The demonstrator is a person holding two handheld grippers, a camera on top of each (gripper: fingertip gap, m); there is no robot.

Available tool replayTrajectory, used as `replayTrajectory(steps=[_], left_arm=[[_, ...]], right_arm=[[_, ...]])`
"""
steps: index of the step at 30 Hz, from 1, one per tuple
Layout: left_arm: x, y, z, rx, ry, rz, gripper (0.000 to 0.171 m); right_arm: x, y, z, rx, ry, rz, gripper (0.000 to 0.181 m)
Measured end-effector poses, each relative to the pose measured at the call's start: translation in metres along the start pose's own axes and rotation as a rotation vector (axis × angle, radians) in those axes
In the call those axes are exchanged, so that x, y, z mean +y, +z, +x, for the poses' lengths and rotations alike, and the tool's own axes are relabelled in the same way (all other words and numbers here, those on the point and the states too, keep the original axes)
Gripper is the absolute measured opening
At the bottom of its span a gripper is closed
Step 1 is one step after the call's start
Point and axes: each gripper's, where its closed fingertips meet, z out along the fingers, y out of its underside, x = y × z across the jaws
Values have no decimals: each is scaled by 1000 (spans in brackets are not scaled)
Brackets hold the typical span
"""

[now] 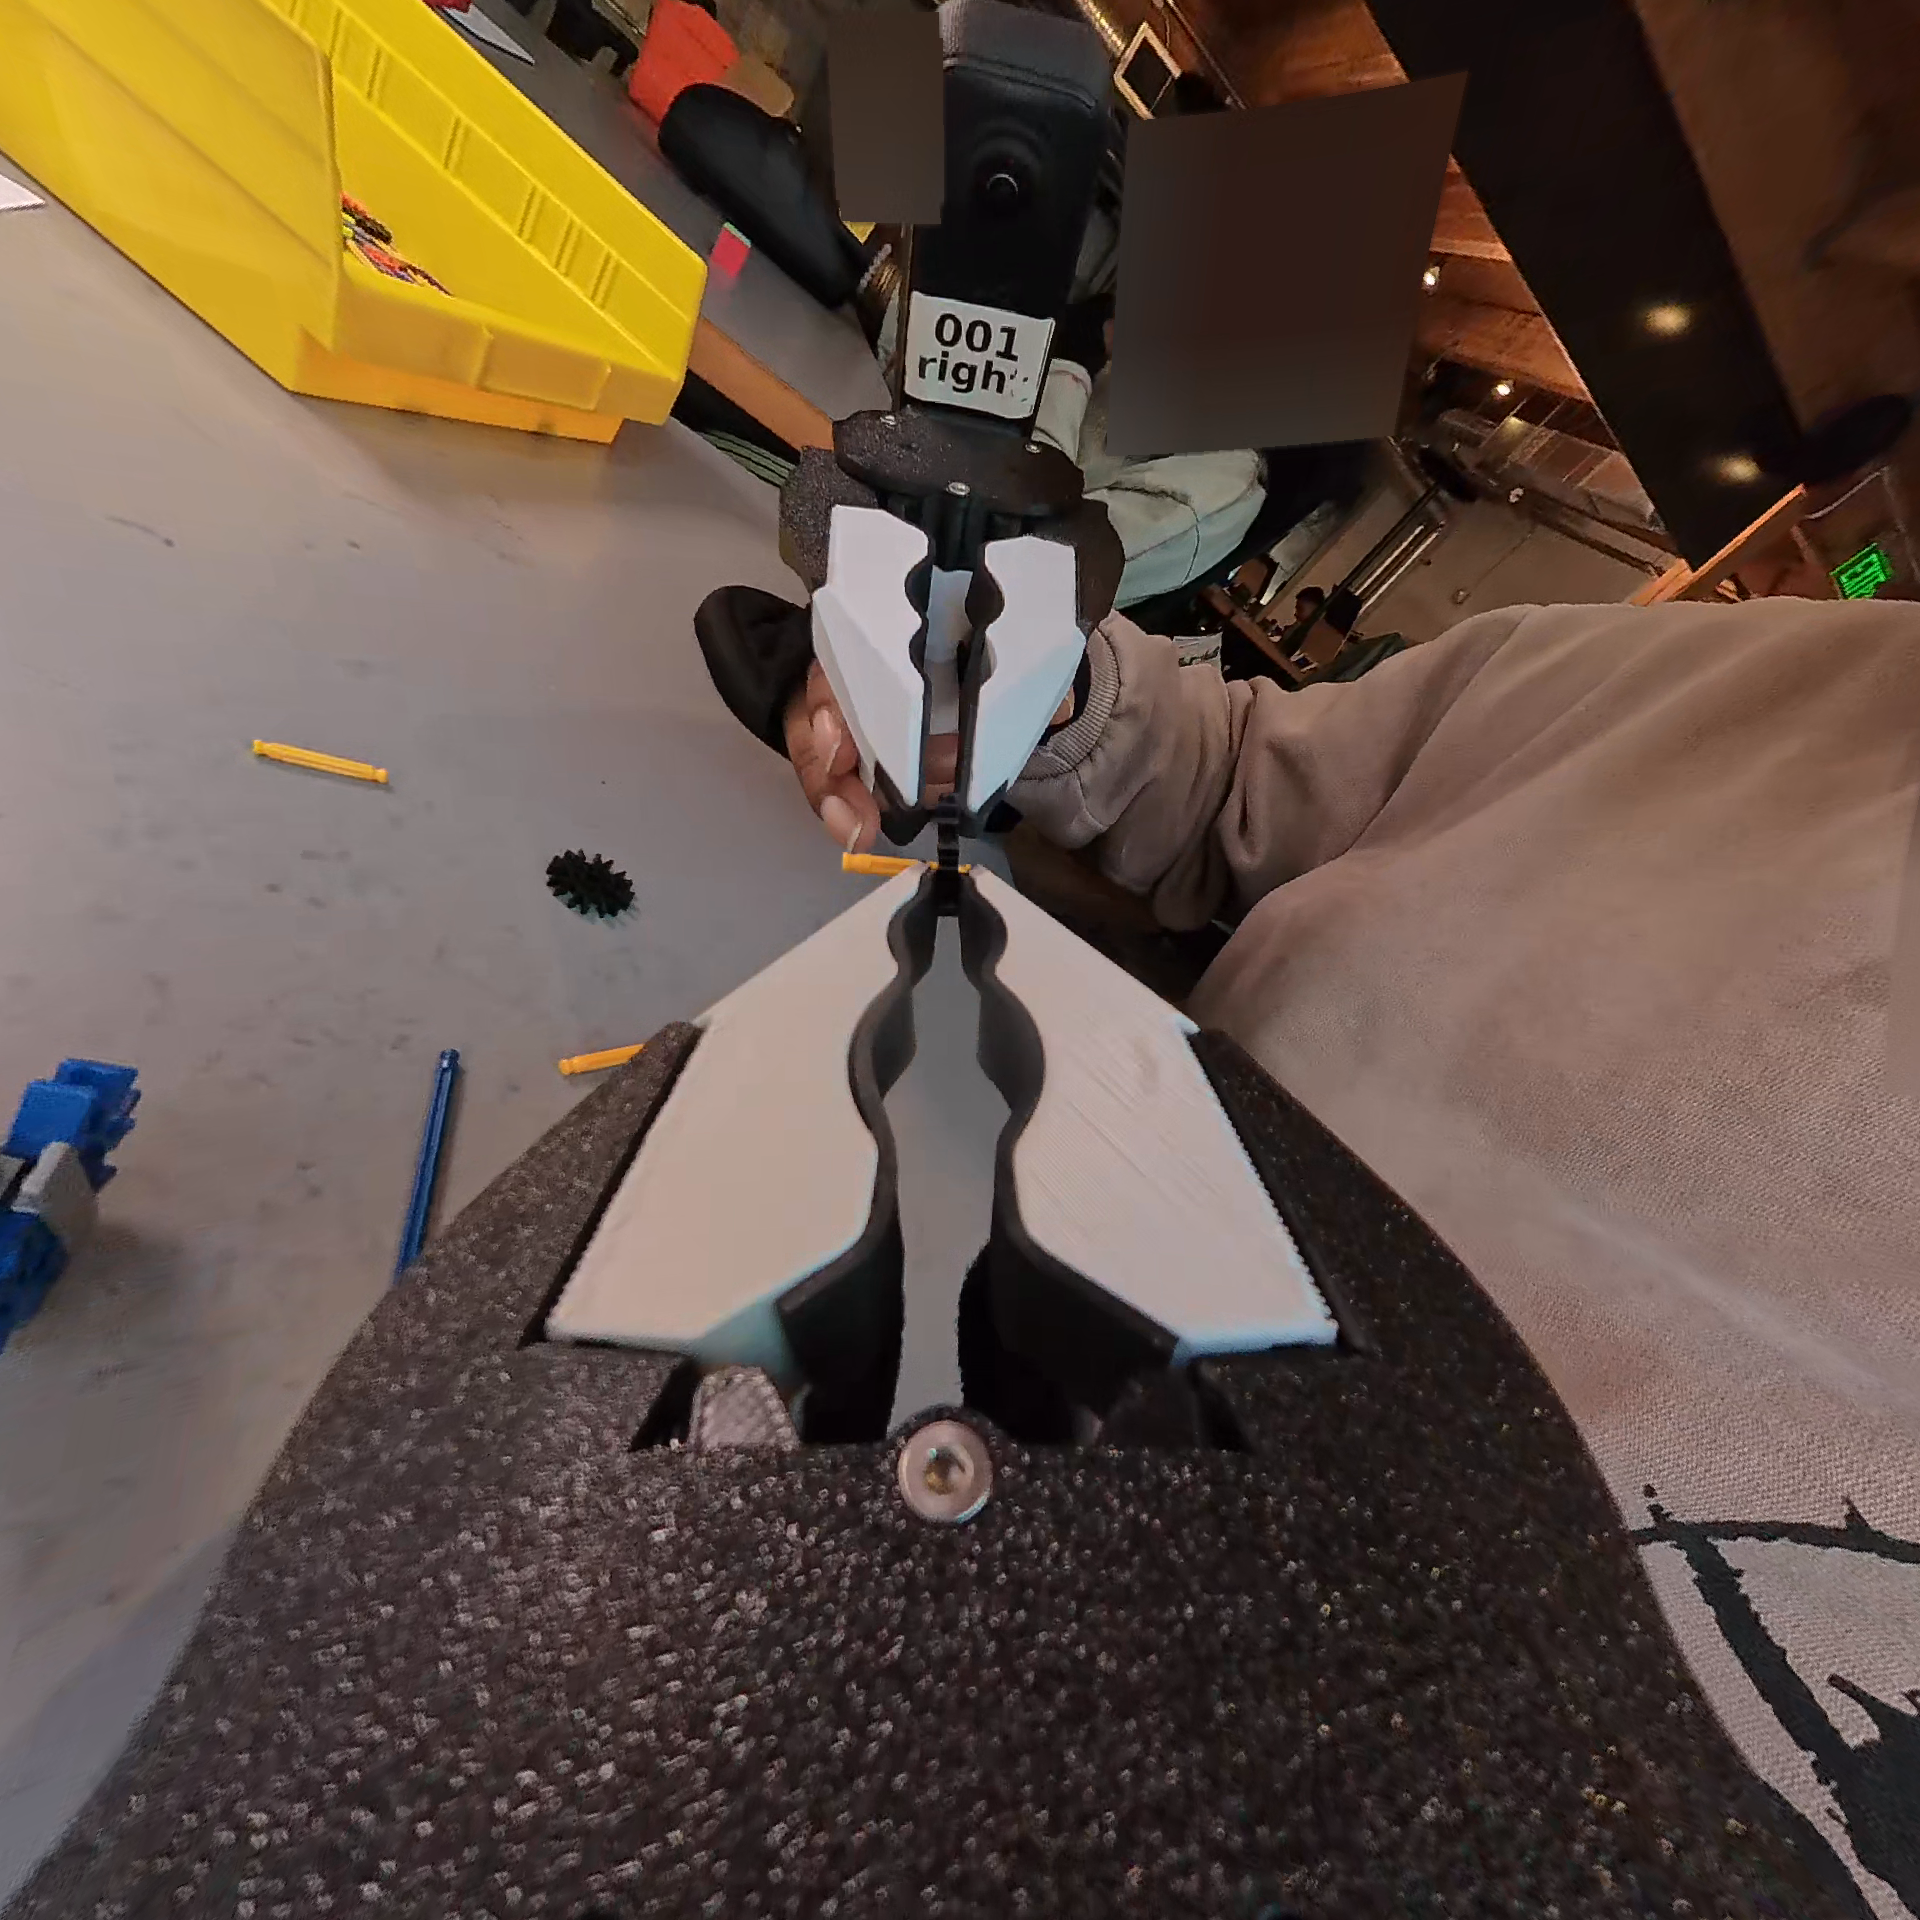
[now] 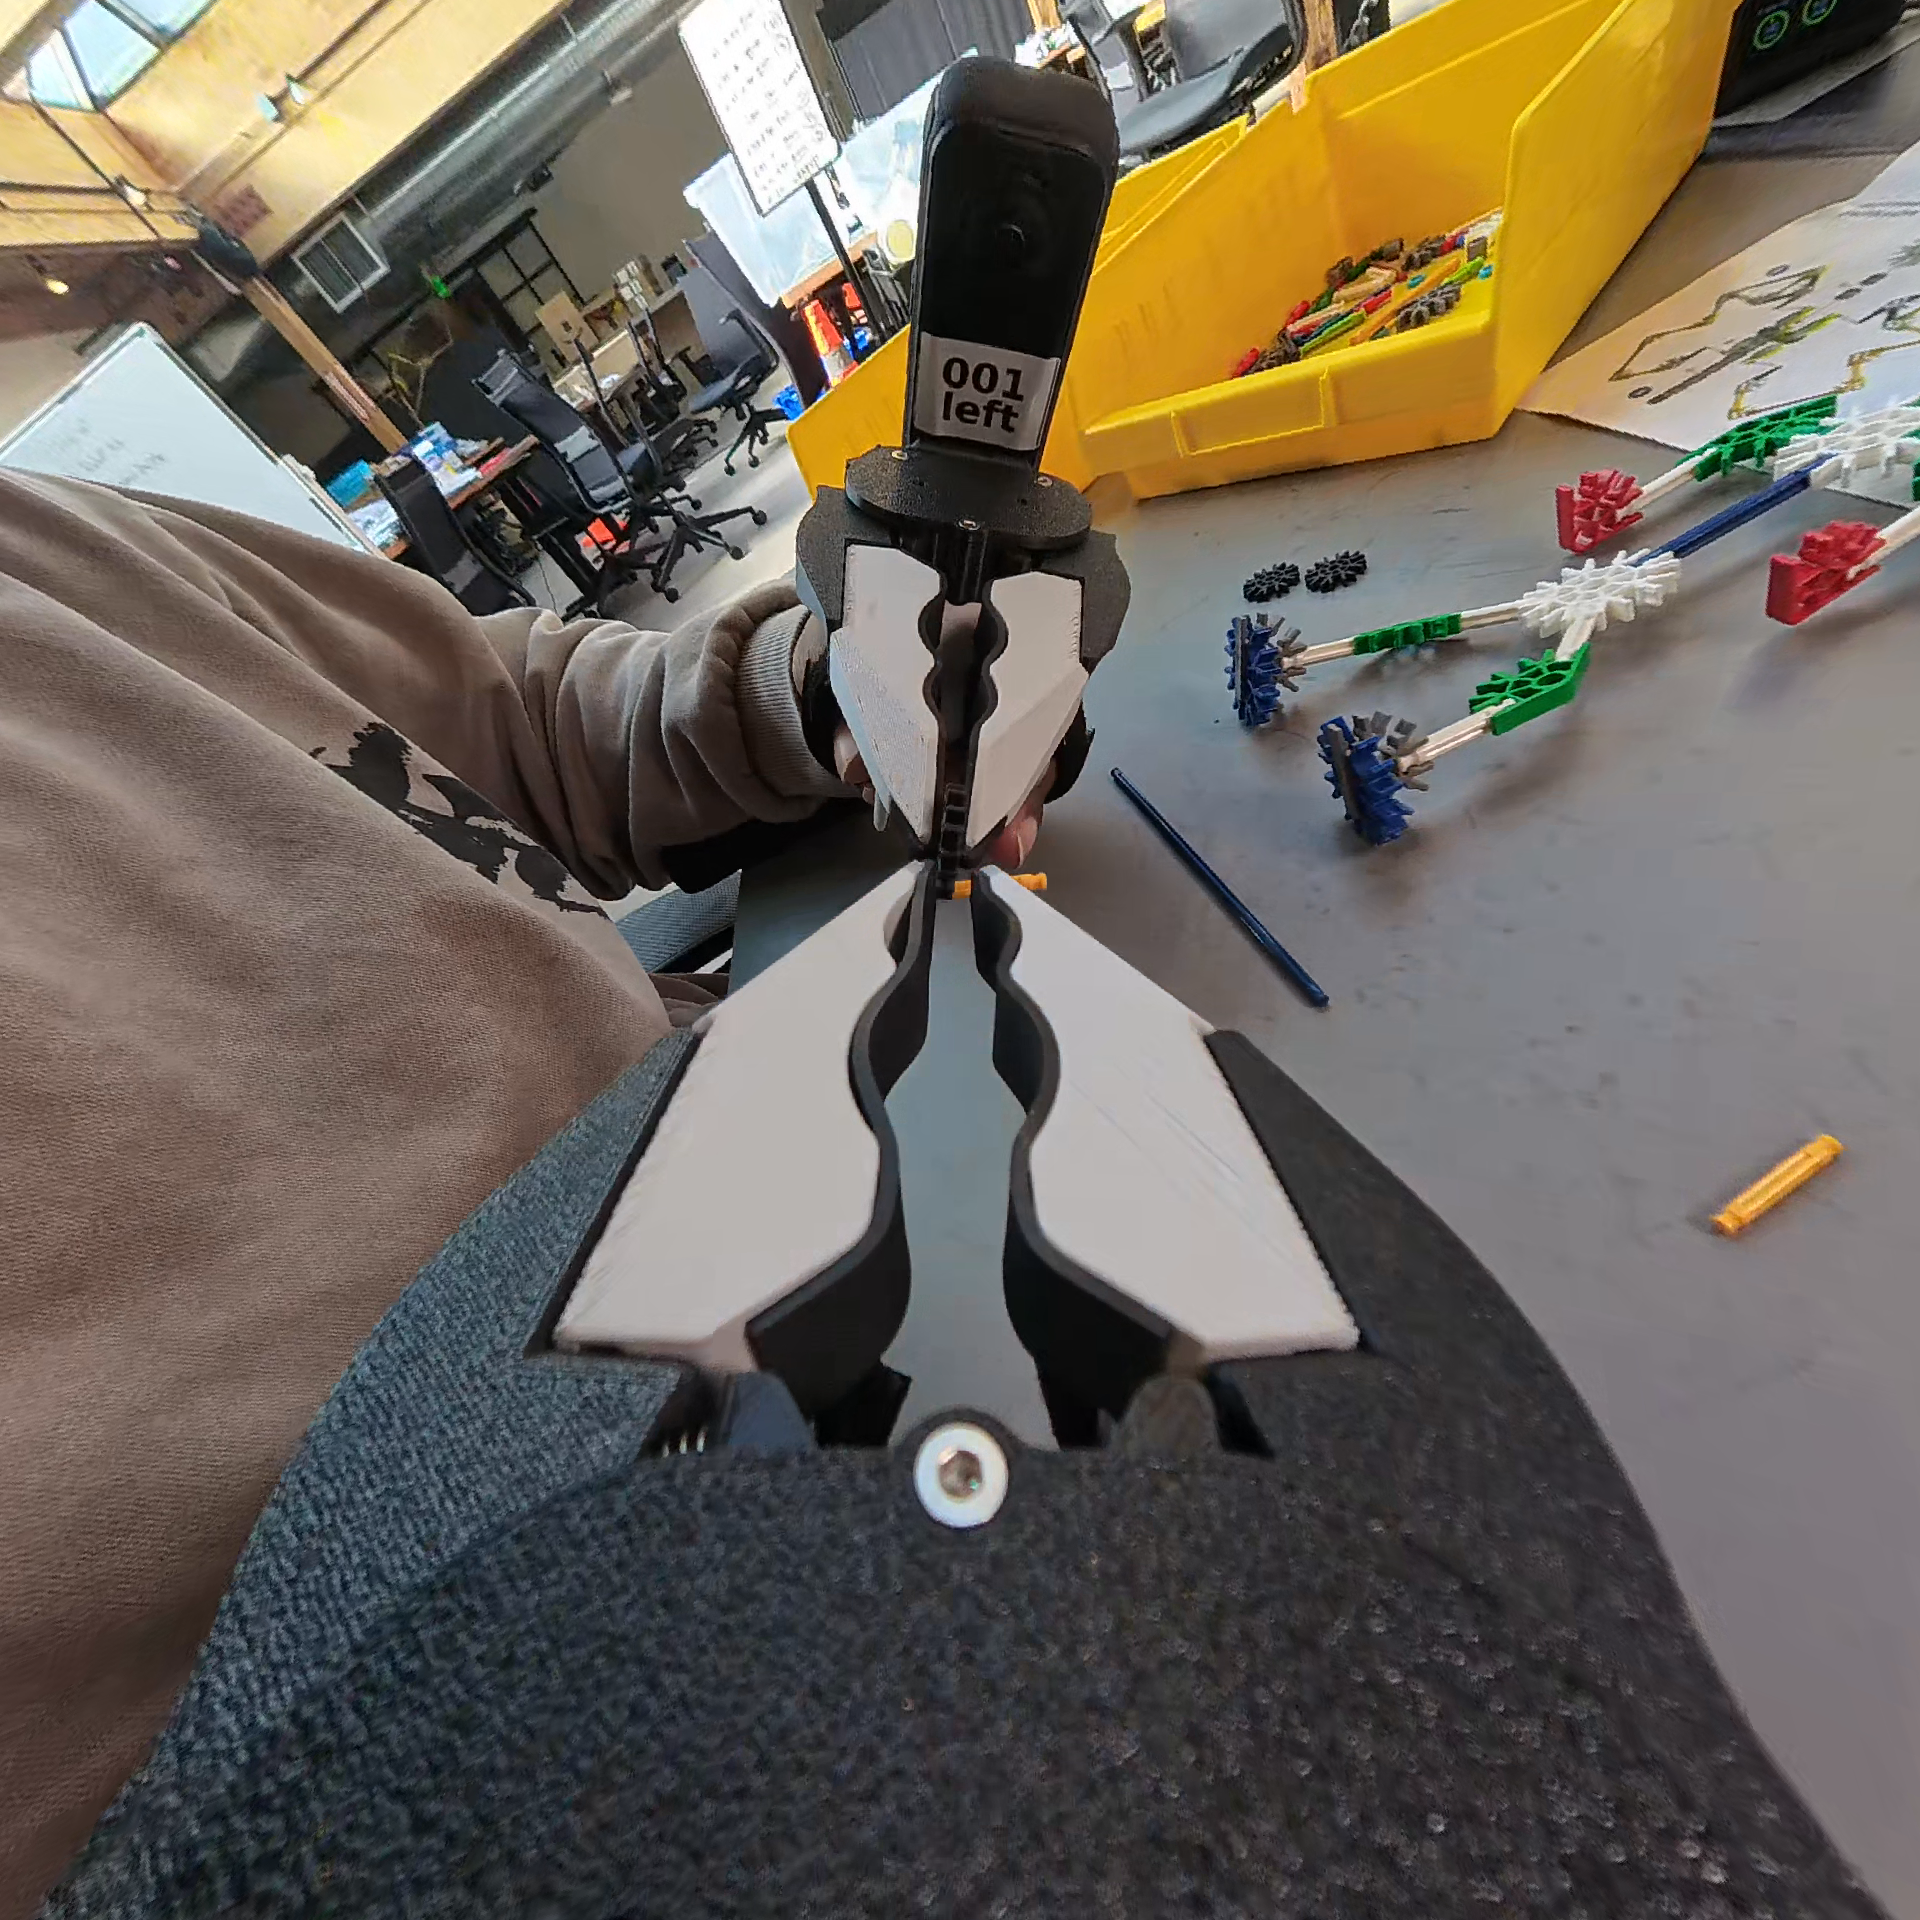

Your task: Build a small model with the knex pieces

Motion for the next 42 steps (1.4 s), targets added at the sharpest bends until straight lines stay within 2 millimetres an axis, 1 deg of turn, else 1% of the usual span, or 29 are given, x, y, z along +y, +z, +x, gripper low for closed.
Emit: replayTrajectory(steps=[2,7,10,13,17,21,23,28,35,40,42], left_arm=[[0,1,0,-4,4,1,2],[1,1,-1,-11,2,4,2],[6,2,-6,-37,-3,-30,3],[10,1,-12,-83,33,-70,12],[8,-1,-20,-159,103,-93,12],[12,2,-23,-199,154,-136,7],[12,3,-25,-222,180,-140,3],[15,1,-30,-269,212,-159,2],[24,4,-37,-292,202,-211,3],[23,3,-37,-265,150,-190,3],[24,4,-31,-199,74,-179,6]], right_arm=[[0,1,-1,-6,0,-9,7],[1,5,0,-1,-35,-62,3],[7,5,4,16,-63,-172,2],[13,2,13,63,-111,-320,2],[17,1,17,72,-172,-485,2],[15,3,18,63,-215,-563,2],[15,5,20,59,-227,-580,2],[16,8,26,47,-216,-565,2],[26,10,30,20,-207,-587,2],[26,10,31,-21,-152,-564,2],[27,9,29,-56,-109,-559,2]])
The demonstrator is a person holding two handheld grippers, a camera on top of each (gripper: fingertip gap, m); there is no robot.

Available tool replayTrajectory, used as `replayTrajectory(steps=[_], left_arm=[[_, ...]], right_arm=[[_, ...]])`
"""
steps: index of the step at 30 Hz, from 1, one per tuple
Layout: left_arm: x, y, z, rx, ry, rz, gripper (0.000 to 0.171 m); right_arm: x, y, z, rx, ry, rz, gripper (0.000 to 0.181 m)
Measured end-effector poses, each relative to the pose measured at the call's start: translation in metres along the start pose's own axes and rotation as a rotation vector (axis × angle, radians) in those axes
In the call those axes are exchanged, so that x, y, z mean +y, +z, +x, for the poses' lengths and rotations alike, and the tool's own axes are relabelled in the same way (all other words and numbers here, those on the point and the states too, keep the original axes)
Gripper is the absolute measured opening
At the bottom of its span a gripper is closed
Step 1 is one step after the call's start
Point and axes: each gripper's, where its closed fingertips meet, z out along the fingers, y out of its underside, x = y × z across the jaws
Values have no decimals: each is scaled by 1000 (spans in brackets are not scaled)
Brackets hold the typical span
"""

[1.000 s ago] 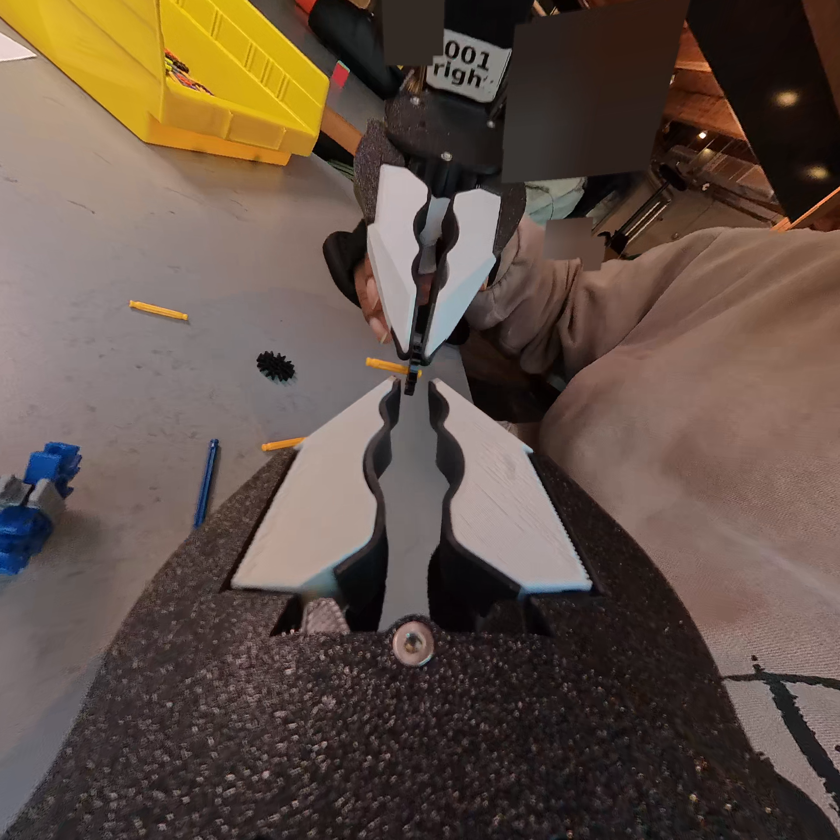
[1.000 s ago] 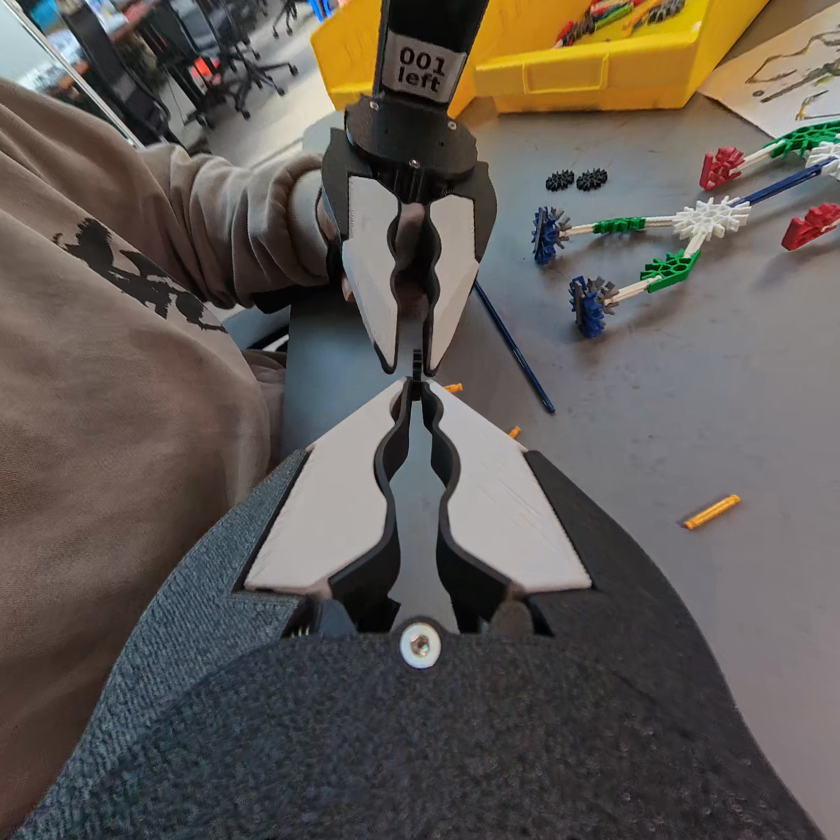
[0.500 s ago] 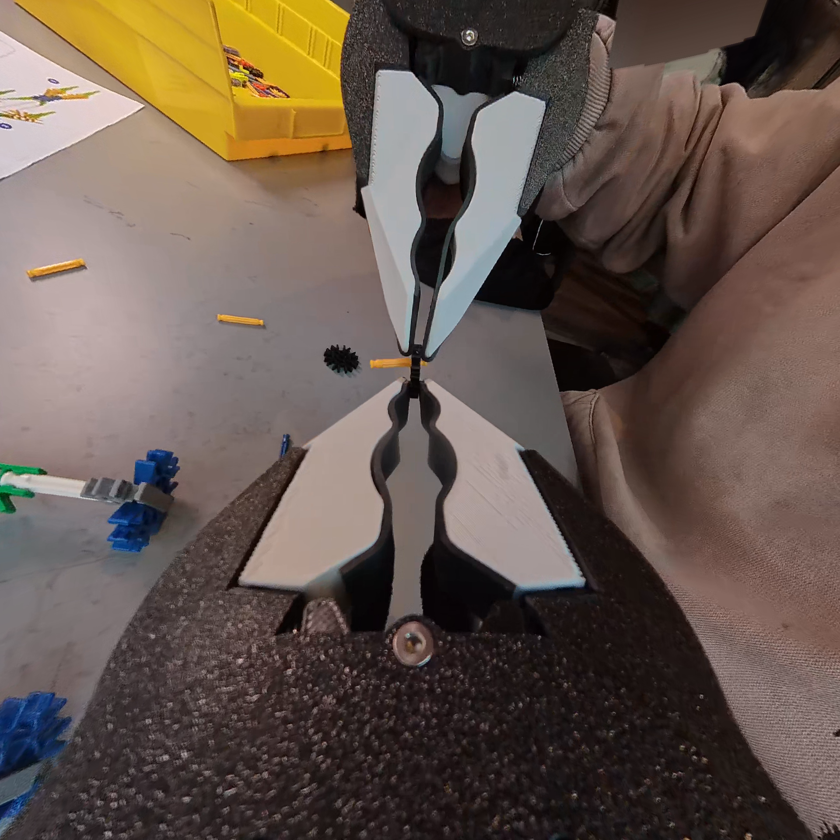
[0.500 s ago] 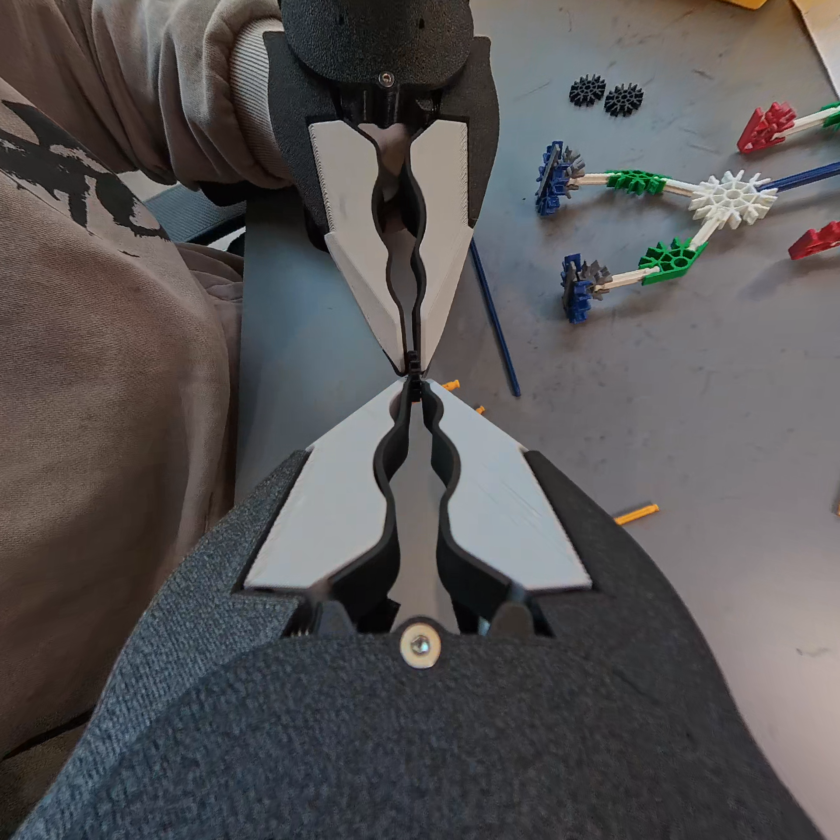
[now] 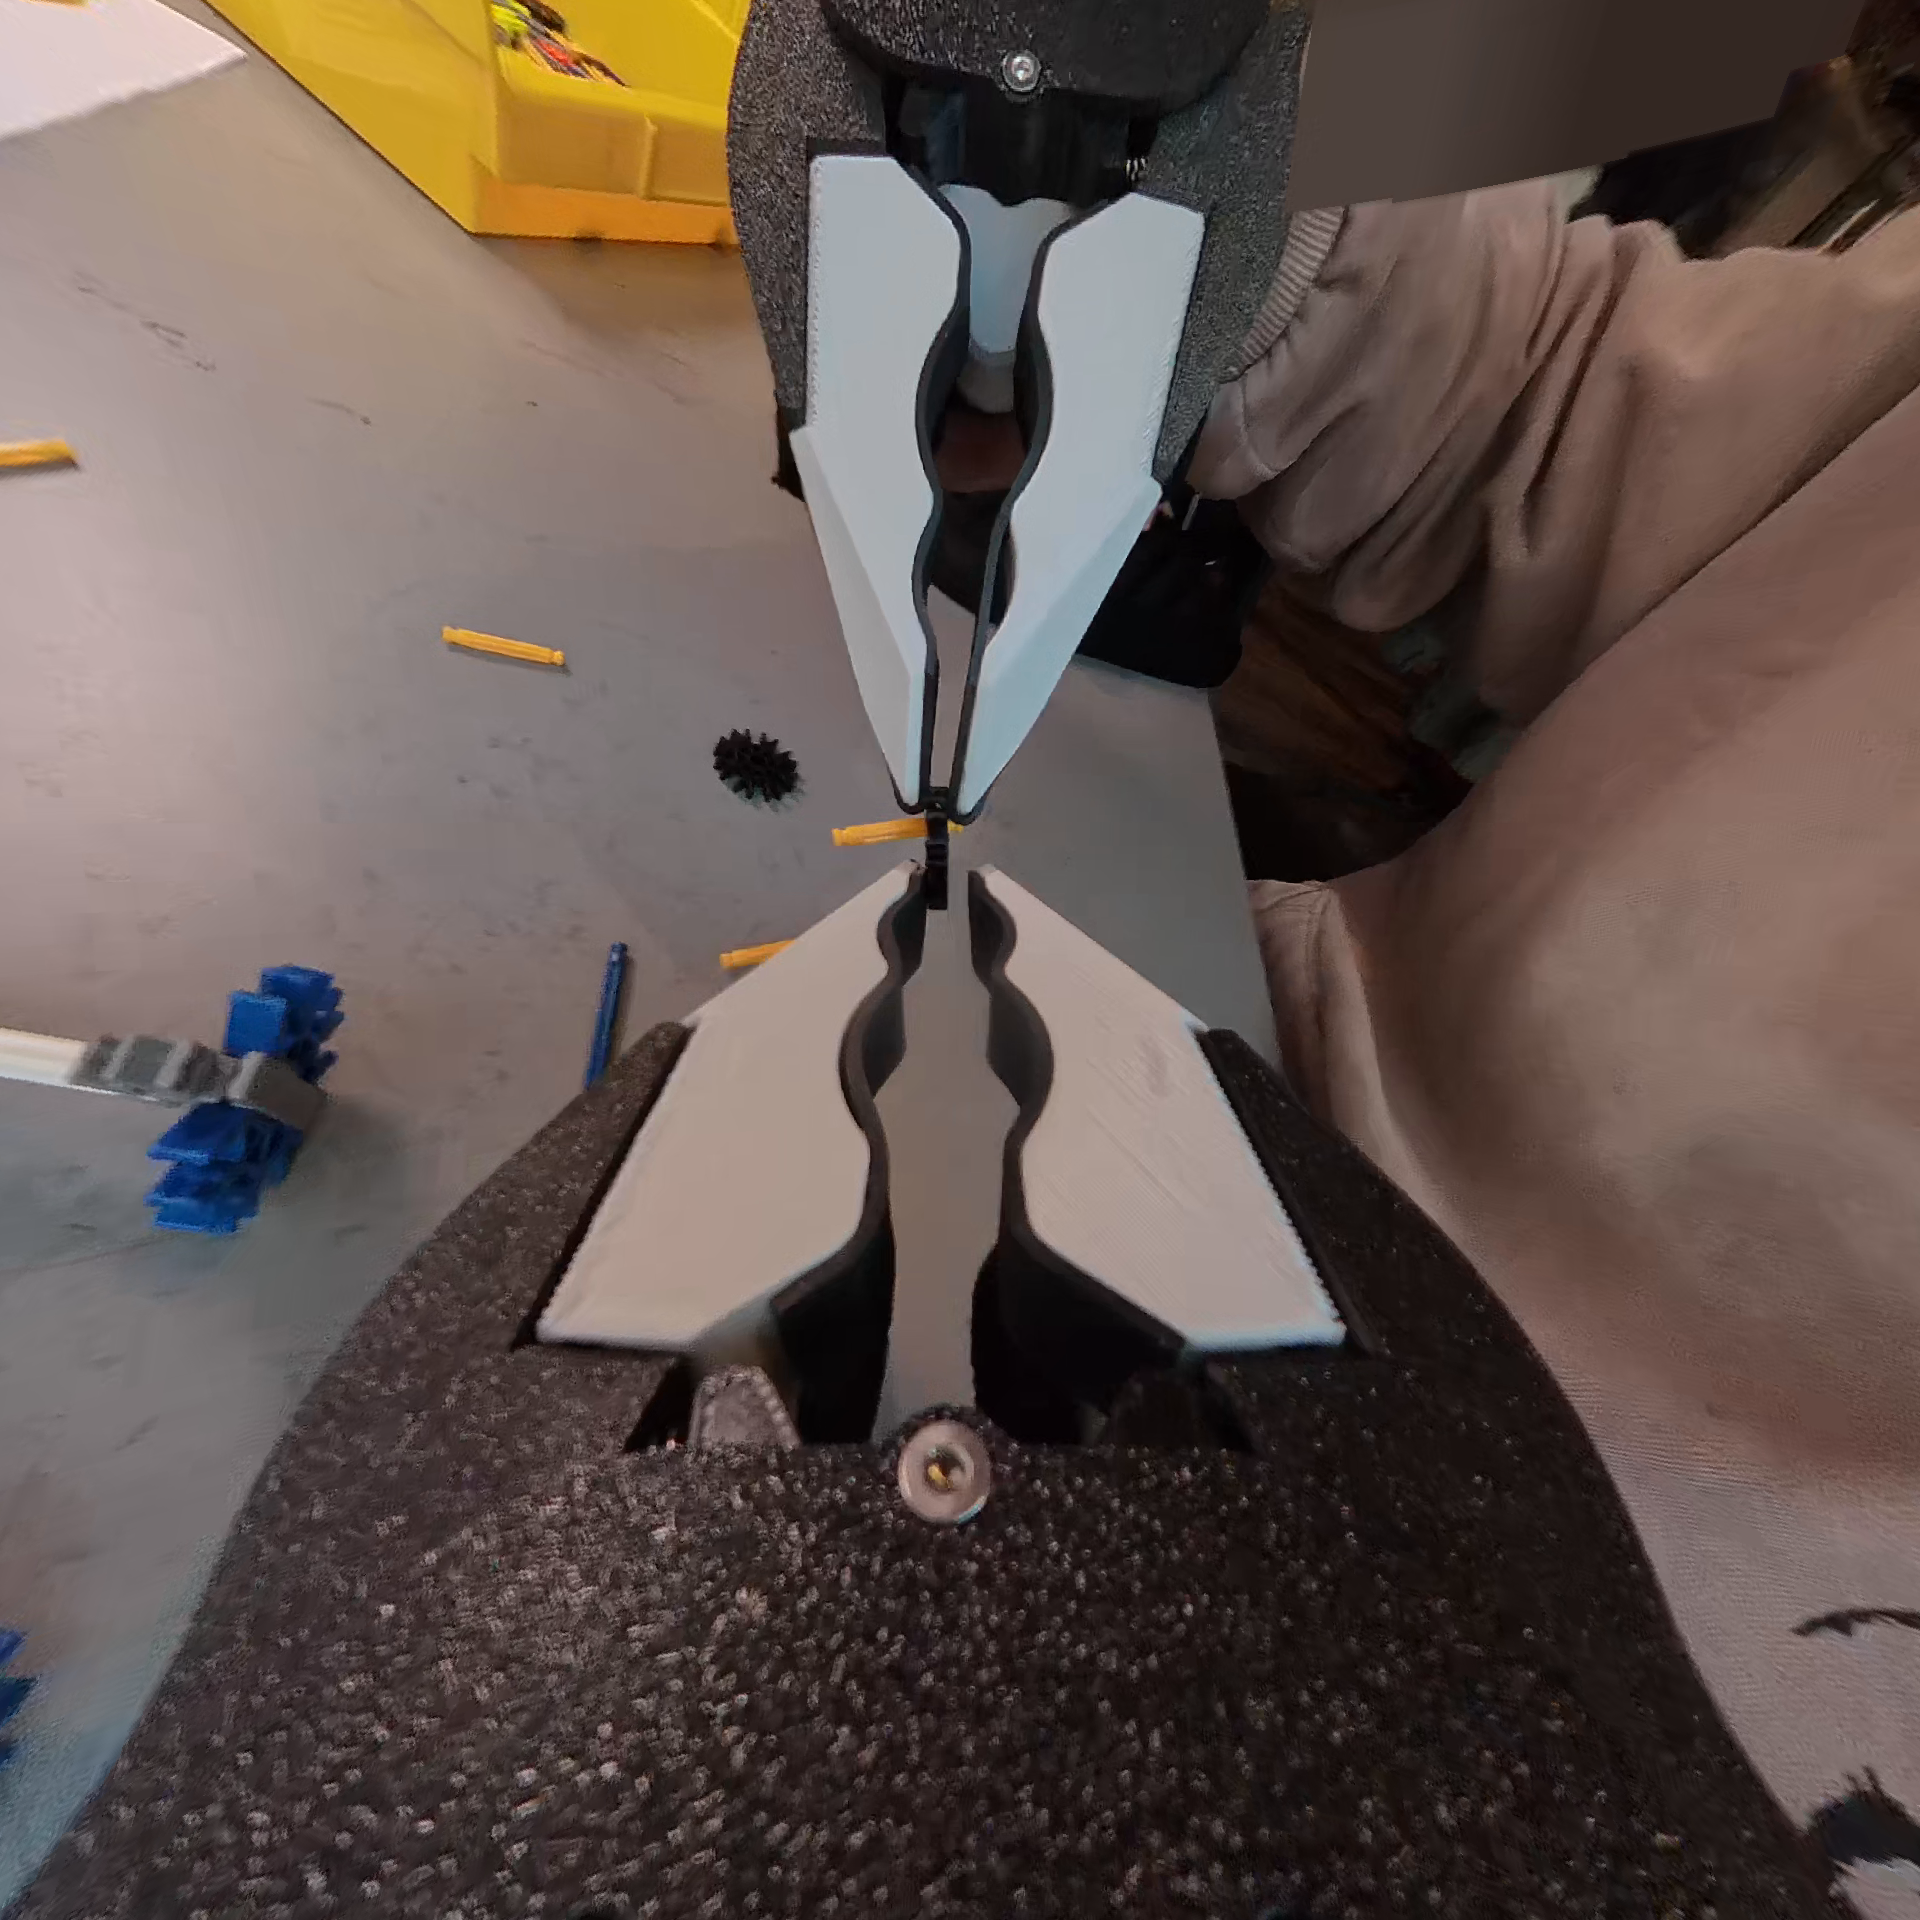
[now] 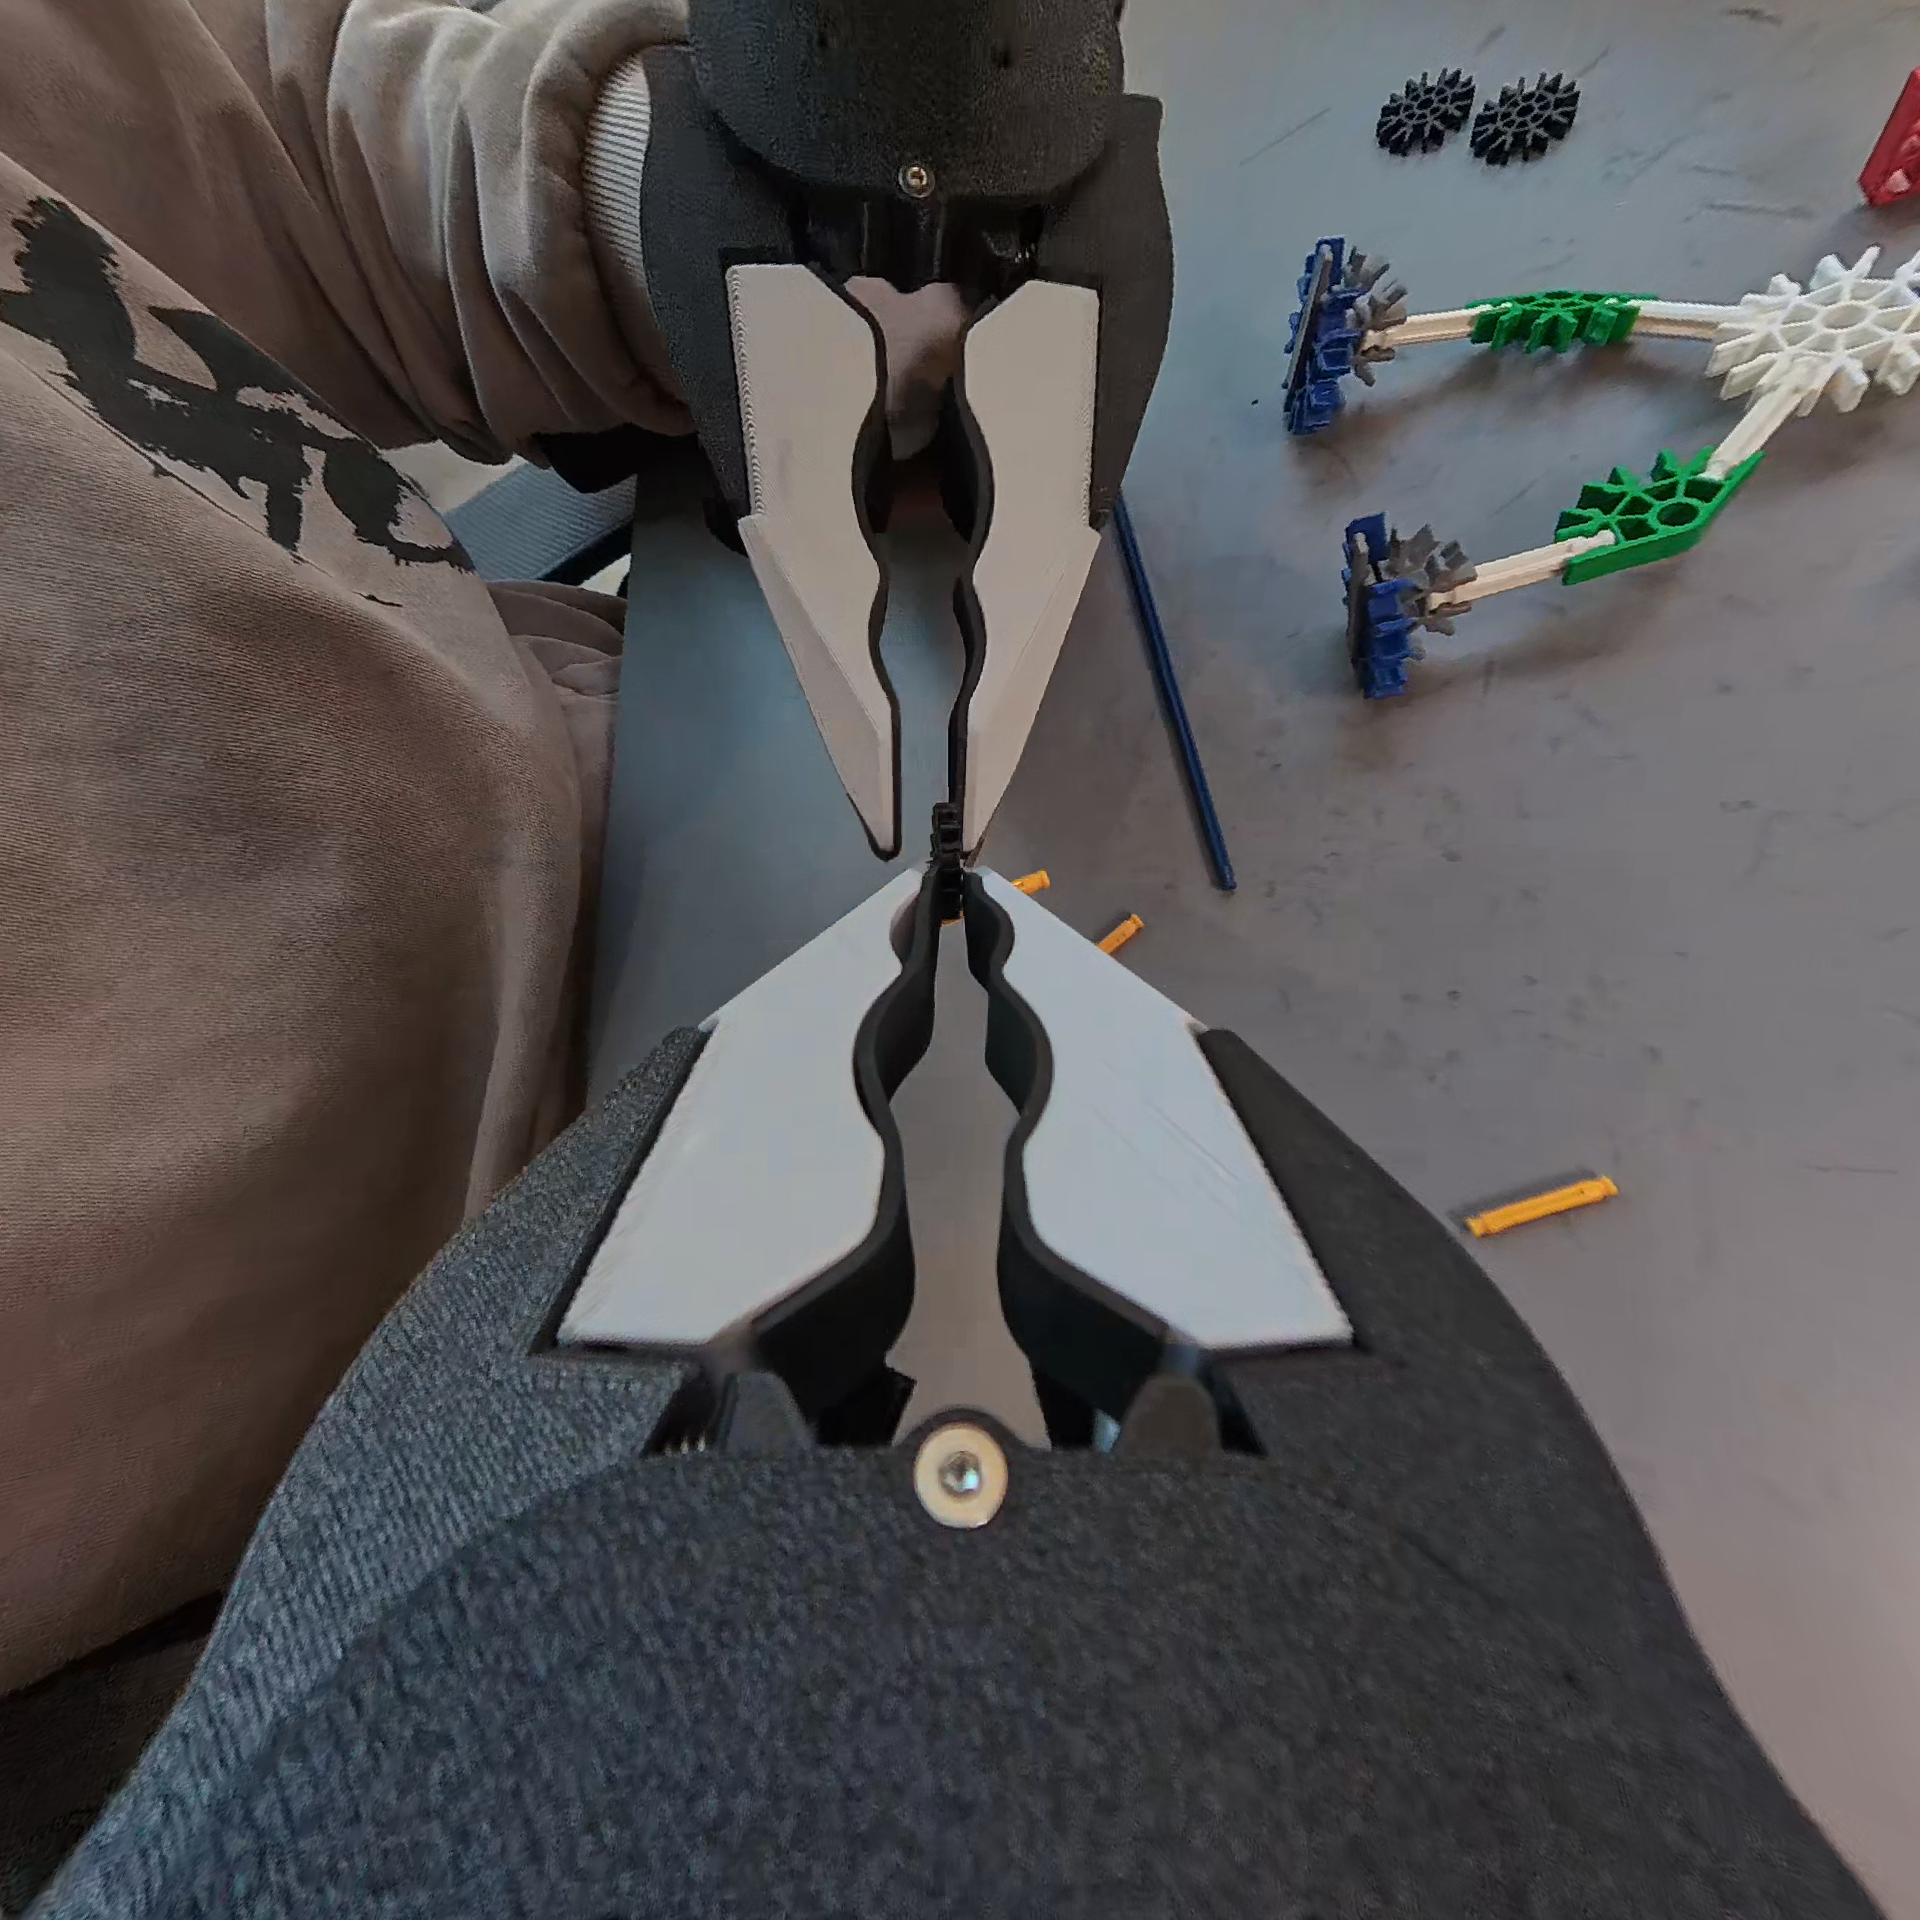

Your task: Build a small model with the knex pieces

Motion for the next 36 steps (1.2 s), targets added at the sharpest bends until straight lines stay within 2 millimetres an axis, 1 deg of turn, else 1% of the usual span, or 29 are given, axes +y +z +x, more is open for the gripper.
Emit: replayTrajectory(steps=[2,5,8,10,12,20,25,29,32,34,36], left_arm=[[-4,-1,7,114,-139,35,12],[-12,-7,10,249,-335,104,14],[-19,-11,11,314,-431,154,12],[-21,-12,9,315,-448,174,4],[-21,-12,8,307,-449,178,2],[-24,-15,5,293,-468,203,1],[-23,-16,3,275,-475,205,1],[-24,-17,-1,260,-477,222,1],[-26,-20,-5,239,-473,250,1],[-29,-24,-7,226,-468,279,1],[-32,-26,-10,211,-459,306,1]], right_arm=[[-1,-1,-3,-58,46,20,2],[-6,-5,-6,-137,130,61,2],[-10,-8,-9,-224,214,109,2],[-13,-9,-10,-261,255,139,2],[-13,-9,-10,-280,284,161,3],[-18,-10,-8,-295,316,238,3],[-20,-12,-5,-298,327,268,9],[-18,-14,0,-246,303,278,12],[-15,-18,6,-147,265,308,12],[-8,-18,5,-79,229,317,12],[-6,-17,0,-41,214,357,11]])
